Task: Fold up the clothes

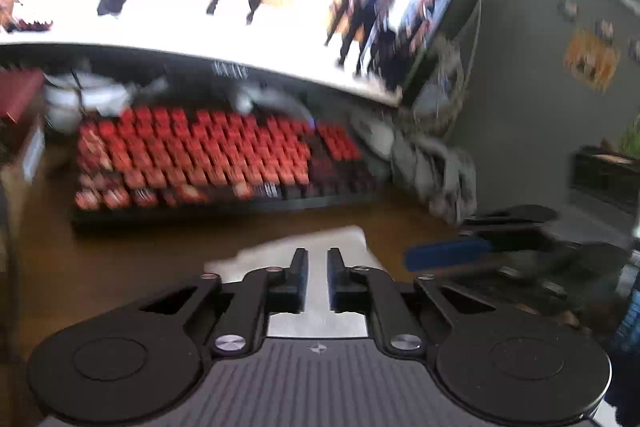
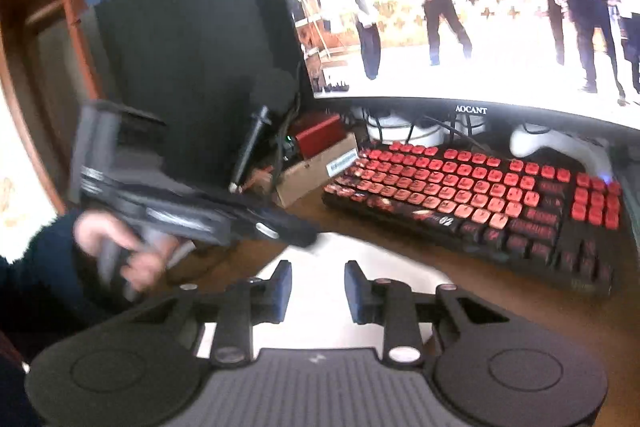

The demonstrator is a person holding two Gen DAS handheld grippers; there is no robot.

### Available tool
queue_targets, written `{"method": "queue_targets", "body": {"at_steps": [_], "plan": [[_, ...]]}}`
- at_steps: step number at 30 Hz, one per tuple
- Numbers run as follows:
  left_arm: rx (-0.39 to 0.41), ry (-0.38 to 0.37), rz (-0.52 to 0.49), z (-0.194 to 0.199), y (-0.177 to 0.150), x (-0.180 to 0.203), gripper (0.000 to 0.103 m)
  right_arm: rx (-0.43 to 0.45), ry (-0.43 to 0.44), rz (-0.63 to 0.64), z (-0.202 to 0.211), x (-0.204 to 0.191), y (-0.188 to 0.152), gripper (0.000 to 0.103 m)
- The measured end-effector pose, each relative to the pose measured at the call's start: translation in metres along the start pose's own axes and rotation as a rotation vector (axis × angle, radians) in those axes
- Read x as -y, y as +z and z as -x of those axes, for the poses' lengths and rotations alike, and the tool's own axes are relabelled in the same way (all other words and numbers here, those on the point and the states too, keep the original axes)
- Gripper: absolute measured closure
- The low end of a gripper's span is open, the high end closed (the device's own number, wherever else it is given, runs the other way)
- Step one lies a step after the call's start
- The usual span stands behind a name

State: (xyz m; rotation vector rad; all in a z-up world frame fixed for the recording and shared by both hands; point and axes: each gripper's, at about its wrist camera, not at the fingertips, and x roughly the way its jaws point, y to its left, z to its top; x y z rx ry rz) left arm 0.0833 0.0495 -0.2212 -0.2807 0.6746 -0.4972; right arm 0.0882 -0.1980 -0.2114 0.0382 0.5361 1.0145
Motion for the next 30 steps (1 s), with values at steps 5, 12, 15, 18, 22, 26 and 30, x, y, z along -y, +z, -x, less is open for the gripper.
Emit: {"method": "queue_targets", "body": {"at_steps": [5, 12, 15, 18, 22, 26, 30], "plan": [[0.017, 0.035, 0.026, -0.003, -0.012, -0.013, 0.096, -0.026, -0.027, 0.032, -0.009, -0.041, -0.042, 0.079], [0.065, 0.101, 0.087, 0.014, -0.019, -0.026, 0.101, -0.03, -0.062, 0.064, 0.001, -0.069, -0.079, 0.079], [0.099, 0.045, 0.085, 0.034, -0.018, -0.012, 0.099, -0.001, -0.052, 0.08, 0.009, -0.074, -0.069, 0.079], [0.067, 0.008, -0.034, 0.034, -0.022, 0.011, 0.099, 0.052, -0.086, 0.102, 0.009, -0.074, -0.056, 0.079], [0.006, 0.065, -0.085, 0.027, -0.046, 0.014, 0.099, 0.0, -0.108, 0.085, -0.011, -0.069, -0.064, 0.079], [0.047, 0.074, 0.014, 0.054, -0.07, 0.0, 0.099, 0.009, -0.112, 0.059, -0.005, -0.07, -0.084, 0.079], [0.067, 0.151, 0.018, 0.083, -0.077, 0.007, 0.1, 0.056, -0.126, 0.01, 0.016, -0.071, -0.092, 0.079]]}}
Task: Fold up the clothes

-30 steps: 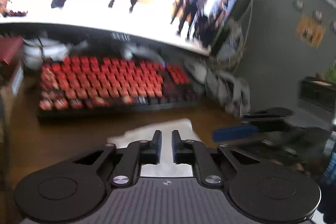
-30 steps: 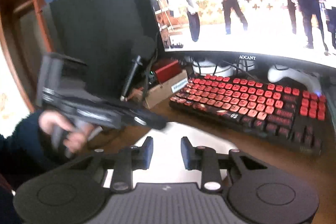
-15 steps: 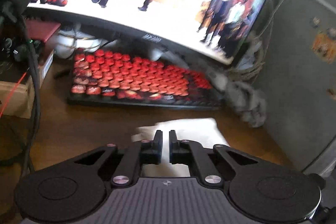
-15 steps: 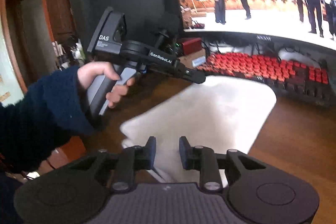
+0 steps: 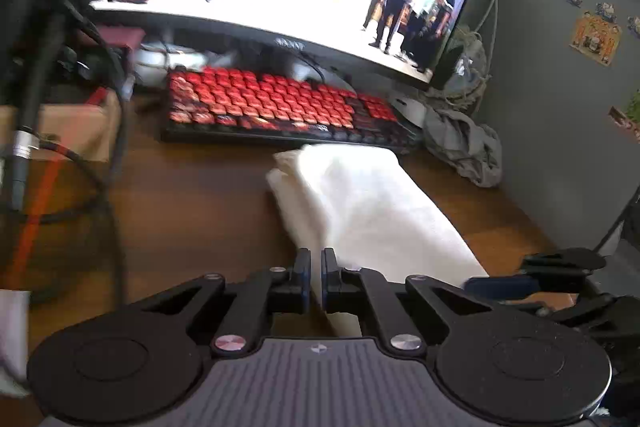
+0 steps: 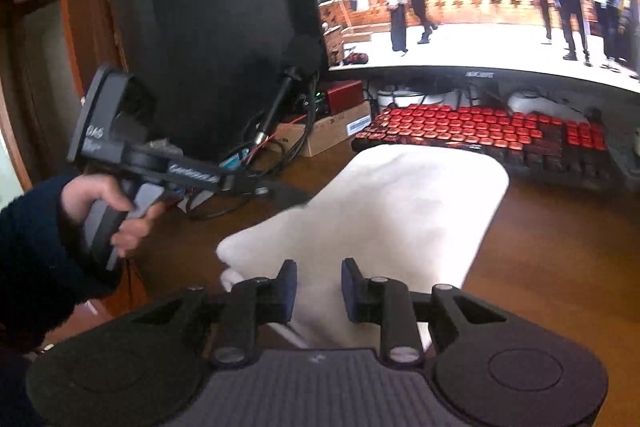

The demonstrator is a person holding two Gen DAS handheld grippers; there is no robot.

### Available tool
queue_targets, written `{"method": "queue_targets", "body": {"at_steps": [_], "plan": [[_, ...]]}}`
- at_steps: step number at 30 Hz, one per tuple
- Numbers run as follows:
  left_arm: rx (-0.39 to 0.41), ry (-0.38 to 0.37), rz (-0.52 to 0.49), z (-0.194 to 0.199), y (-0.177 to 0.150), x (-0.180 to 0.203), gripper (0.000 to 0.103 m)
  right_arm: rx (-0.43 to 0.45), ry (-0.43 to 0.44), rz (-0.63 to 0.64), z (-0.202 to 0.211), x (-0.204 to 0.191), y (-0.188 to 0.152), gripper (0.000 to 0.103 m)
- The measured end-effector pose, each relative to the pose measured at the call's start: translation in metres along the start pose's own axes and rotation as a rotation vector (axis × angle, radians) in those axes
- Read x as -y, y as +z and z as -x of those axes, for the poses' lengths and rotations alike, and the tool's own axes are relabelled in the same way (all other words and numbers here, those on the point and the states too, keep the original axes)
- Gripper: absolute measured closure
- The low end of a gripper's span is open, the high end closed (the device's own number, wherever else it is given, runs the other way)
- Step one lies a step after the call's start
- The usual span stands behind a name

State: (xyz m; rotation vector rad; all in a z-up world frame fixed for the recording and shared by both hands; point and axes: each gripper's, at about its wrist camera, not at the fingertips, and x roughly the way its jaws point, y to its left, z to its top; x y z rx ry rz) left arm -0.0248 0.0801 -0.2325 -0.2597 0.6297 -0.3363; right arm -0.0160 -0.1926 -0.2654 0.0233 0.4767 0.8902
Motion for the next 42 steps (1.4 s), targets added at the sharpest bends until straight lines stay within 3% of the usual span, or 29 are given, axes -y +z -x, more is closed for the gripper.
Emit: {"method": "queue_targets", "body": {"at_steps": [3, 6, 9, 12, 16, 19, 26, 29, 31, 35, 41, 42], "plan": [[0.054, -0.062, 0.005, 0.012, 0.012, 0.011, 0.1, 0.05, -0.027, -0.037, 0.015, -0.001, -0.004, 0.079], [0.088, -0.085, -0.075, -0.001, 0.027, 0.032, 0.093, 0.079, -0.075, -0.022, 0.017, -0.004, -0.008, 0.079], [0.061, -0.102, -0.095, -0.036, 0.028, 0.038, 0.091, 0.063, -0.131, 0.032, 0.011, -0.012, -0.016, 0.079], [0.006, -0.061, -0.095, -0.057, 0.016, 0.038, 0.091, 0.063, -0.145, 0.055, 0.018, -0.016, -0.026, 0.079], [0.02, -0.025, -0.112, -0.033, -0.007, 0.042, 0.091, 0.072, -0.14, 0.066, 0.035, -0.02, -0.038, 0.078], [0.031, -0.005, -0.139, -0.01, -0.022, 0.05, 0.091, 0.099, -0.219, 0.071, 0.045, -0.023, -0.048, 0.067], [0.039, -0.012, -0.137, 0.006, -0.047, 0.057, 0.091, 0.057, -0.357, 0.104, 0.022, -0.028, -0.053, 0.068], [0.044, -0.01, -0.124, 0.006, -0.049, 0.057, 0.091, 0.091, -0.358, 0.039, 0.014, -0.026, -0.05, 0.075], [0.05, -0.02, -0.101, 0.007, -0.05, 0.057, 0.09, 0.149, -0.356, -0.052, 0.016, -0.022, -0.047, 0.093], [0.057, -0.053, -0.074, 0.002, -0.054, 0.062, 0.09, 0.235, -0.372, -0.214, 0.026, -0.006, -0.043, 0.095], [0.074, 0.005, -0.136, -0.003, -0.06, 0.08, 0.09, 0.262, -0.355, -0.463, 0.042, 0.02, -0.065, 0.098], [0.075, 0.004, -0.128, -0.003, -0.06, 0.079, 0.09, 0.278, -0.399, -0.473, 0.048, 0.021, -0.067, 0.103]]}}
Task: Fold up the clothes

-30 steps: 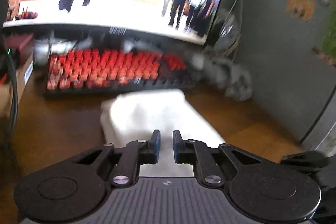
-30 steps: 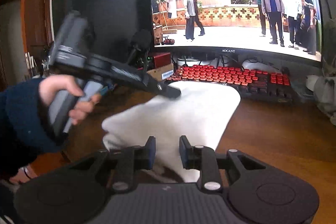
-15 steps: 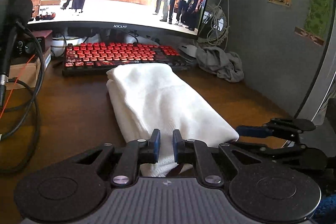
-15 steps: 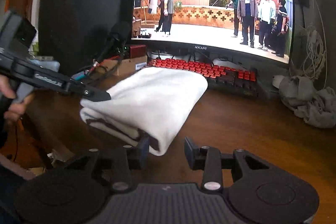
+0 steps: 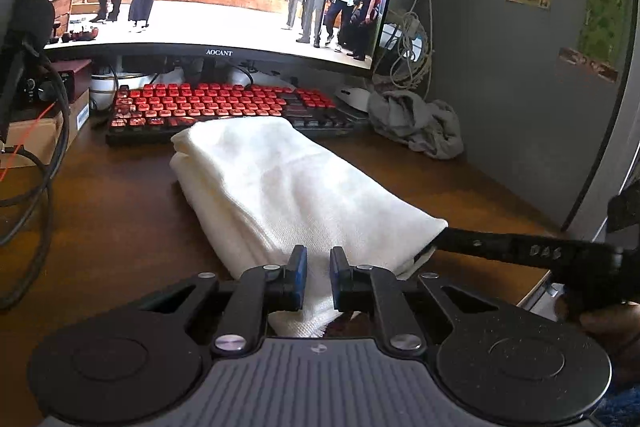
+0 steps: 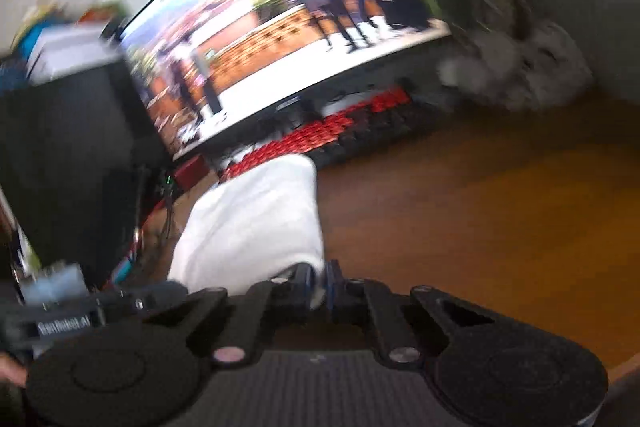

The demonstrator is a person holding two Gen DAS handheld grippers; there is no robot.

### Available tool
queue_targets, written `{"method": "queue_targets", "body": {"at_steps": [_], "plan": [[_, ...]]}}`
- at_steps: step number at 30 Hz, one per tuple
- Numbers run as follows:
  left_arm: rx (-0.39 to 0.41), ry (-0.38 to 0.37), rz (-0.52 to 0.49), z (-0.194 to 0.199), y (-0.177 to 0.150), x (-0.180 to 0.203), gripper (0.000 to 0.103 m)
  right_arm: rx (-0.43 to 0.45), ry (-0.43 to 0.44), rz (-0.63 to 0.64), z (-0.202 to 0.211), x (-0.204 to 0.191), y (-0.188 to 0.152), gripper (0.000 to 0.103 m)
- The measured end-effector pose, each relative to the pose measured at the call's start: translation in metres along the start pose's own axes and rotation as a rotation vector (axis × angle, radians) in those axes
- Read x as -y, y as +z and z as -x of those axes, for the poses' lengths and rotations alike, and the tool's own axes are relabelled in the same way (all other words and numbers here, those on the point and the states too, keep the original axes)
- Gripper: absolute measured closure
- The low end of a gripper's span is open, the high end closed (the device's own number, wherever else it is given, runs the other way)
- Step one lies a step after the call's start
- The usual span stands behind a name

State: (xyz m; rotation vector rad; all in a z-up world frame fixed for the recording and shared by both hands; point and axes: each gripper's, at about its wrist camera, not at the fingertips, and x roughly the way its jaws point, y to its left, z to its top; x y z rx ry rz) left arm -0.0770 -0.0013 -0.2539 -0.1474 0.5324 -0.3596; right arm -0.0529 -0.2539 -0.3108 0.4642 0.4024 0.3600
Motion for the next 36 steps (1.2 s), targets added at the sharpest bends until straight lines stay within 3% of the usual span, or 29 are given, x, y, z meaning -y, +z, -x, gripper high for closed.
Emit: {"method": "queue_targets", "body": {"at_steps": [2, 4, 8, 12, 20, 22, 24, 36], "plan": [[0.001, -0.006, 0.017, 0.0, 0.0, -0.003, 0.09, 0.022, -0.051, 0.009, 0.008, 0.009, 0.003, 0.103], [0.001, -0.019, 0.036, 0.001, 0.0, -0.006, 0.09, 0.023, 0.002, -0.029, 0.014, 0.018, 0.007, 0.103], [-0.007, -0.032, 0.061, 0.001, 0.002, -0.009, 0.091, 0.008, 0.024, 0.206, 0.014, -0.008, 0.002, 0.097], [-0.005, -0.032, 0.058, 0.002, 0.001, -0.008, 0.091, -0.019, 0.034, 0.325, 0.002, -0.026, -0.005, 0.074], [-0.002, -0.035, 0.07, 0.002, 0.0, -0.009, 0.091, -0.028, 0.04, 0.337, -0.013, -0.033, -0.001, 0.075], [-0.002, -0.042, 0.076, 0.002, 0.0, -0.01, 0.091, -0.031, 0.056, 0.335, -0.017, -0.034, 0.0, 0.088], [-0.002, -0.045, 0.078, 0.002, 0.0, -0.01, 0.091, -0.036, 0.059, 0.348, -0.019, -0.038, -0.001, 0.093], [-0.005, -0.056, 0.091, 0.002, 0.001, -0.013, 0.091, -0.072, 0.073, 0.33, -0.012, -0.041, -0.001, 0.095]]}}
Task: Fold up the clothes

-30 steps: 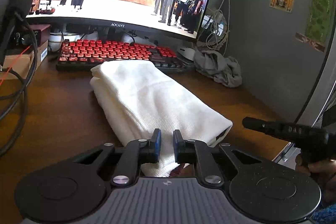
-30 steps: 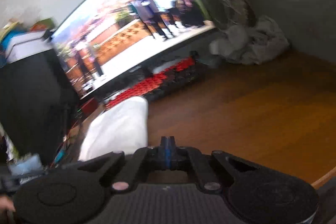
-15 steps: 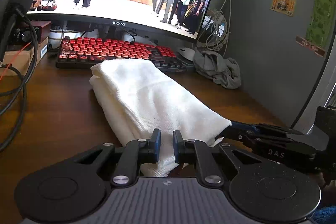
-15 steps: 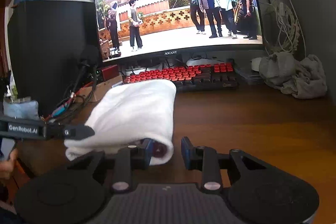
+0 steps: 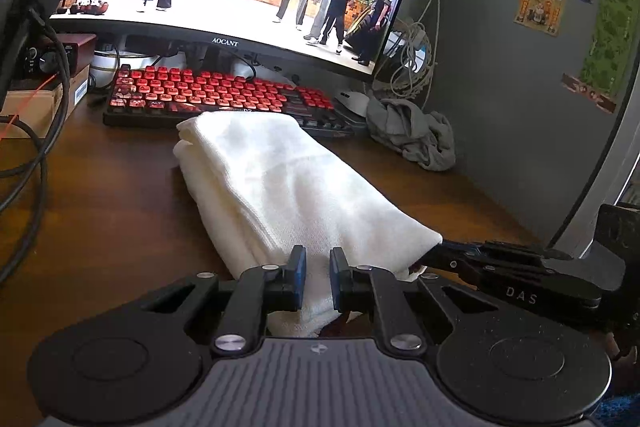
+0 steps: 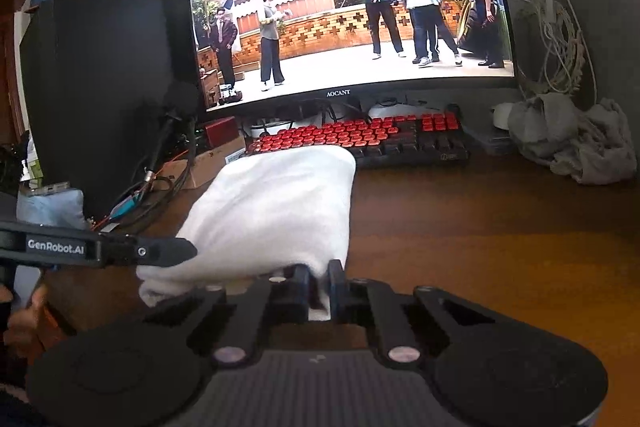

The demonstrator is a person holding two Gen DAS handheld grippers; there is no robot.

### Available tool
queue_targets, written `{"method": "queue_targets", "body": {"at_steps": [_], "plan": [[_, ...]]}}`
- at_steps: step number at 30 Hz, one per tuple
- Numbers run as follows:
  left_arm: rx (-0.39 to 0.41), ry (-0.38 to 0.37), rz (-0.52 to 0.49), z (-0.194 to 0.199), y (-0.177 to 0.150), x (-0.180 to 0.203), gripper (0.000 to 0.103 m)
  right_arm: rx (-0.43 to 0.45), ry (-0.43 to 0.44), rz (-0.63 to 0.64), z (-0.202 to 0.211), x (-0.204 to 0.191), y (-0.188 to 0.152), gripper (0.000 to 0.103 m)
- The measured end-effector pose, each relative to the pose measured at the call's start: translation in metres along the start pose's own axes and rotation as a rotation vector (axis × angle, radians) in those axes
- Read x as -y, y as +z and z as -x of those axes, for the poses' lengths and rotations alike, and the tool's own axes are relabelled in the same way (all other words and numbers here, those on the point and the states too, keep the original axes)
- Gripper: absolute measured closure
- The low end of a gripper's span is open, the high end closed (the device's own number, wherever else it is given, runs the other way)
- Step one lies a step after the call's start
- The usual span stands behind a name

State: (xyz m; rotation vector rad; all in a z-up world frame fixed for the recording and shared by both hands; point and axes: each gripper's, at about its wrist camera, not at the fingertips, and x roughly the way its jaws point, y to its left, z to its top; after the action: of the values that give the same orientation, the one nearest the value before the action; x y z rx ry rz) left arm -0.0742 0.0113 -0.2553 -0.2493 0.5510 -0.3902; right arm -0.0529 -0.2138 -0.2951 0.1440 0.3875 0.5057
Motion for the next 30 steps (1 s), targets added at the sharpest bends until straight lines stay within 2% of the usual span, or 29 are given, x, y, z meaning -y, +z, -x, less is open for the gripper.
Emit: {"method": "queue_targets", "body": {"at_steps": [8, 14, 17, 26, 30], "plan": [[-0.011, 0.011, -0.001, 0.007, 0.003, -0.011, 0.091, -0.036, 0.076, 0.031, 0.007, -0.011, -0.003, 0.095], [0.015, 0.086, 0.018, 0.014, 0.008, -0.024, 0.091, -0.062, 0.176, 0.137, 0.012, -0.035, -0.006, 0.094], [0.019, 0.107, 0.017, 0.017, 0.011, -0.028, 0.09, -0.066, 0.221, 0.146, 0.017, -0.037, -0.004, 0.094], [0.02, 0.151, -0.02, 0.024, 0.011, -0.029, 0.091, -0.06, 0.363, 0.122, 0.036, -0.036, -0.001, 0.094], [0.045, 0.163, 0.009, 0.032, 0.013, -0.035, 0.091, -0.02, 0.406, 0.033, 0.04, -0.022, 0.011, 0.092]]}}
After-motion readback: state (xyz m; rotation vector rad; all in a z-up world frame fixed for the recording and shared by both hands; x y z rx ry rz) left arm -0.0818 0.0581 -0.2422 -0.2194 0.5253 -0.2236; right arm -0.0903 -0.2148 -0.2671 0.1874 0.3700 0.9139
